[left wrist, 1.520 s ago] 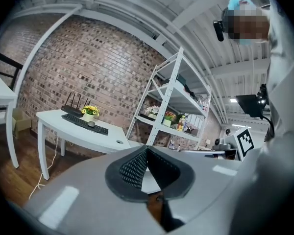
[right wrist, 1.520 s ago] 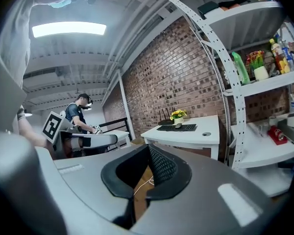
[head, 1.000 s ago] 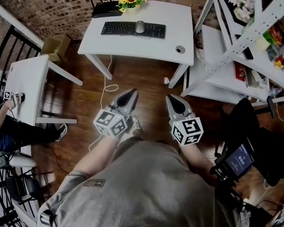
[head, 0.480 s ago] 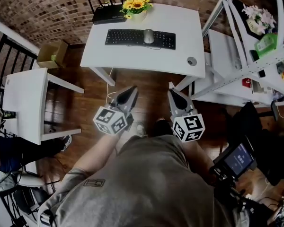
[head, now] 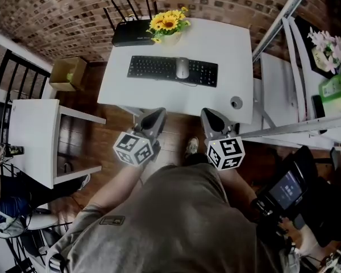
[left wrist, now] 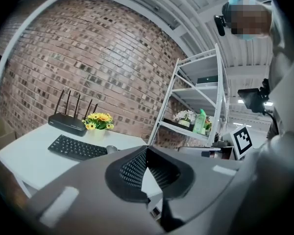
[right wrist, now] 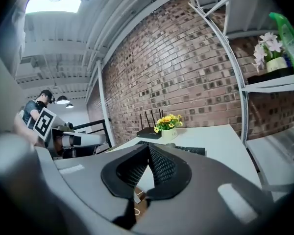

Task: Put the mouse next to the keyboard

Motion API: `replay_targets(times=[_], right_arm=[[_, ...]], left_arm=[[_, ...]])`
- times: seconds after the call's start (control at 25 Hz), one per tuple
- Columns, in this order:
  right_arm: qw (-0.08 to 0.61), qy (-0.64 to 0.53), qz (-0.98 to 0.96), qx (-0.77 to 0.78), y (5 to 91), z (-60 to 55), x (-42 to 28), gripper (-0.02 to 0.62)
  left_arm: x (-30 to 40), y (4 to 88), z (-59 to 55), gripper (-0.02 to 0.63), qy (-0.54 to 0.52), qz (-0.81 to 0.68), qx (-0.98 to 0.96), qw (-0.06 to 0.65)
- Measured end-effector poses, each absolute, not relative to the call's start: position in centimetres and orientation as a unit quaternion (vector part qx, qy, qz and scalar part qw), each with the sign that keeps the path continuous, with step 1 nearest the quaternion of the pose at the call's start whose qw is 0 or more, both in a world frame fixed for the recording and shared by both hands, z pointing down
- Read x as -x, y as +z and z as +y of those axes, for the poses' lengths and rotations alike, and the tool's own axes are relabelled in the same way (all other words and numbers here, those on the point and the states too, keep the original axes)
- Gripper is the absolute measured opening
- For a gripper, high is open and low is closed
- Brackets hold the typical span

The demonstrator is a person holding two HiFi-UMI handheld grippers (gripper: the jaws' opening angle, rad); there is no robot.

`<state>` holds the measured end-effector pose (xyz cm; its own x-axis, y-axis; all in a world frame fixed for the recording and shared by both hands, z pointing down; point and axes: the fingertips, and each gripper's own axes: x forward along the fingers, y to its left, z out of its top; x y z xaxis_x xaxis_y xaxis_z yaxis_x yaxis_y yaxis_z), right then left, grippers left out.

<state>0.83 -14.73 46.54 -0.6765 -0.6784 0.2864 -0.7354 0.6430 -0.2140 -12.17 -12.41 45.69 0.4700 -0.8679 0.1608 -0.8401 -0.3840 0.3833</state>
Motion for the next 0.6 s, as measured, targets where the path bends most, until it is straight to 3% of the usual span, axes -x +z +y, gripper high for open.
replay_targets(times=[0.6], right_arm=[[0.128,0.182,-0.897,-0.383,49.9,-27.0,2.8,0.012]], left_arm=[[15.5,48.0,-24.4,-0.005,-0.014,-0.525,-0.817,0.236]])
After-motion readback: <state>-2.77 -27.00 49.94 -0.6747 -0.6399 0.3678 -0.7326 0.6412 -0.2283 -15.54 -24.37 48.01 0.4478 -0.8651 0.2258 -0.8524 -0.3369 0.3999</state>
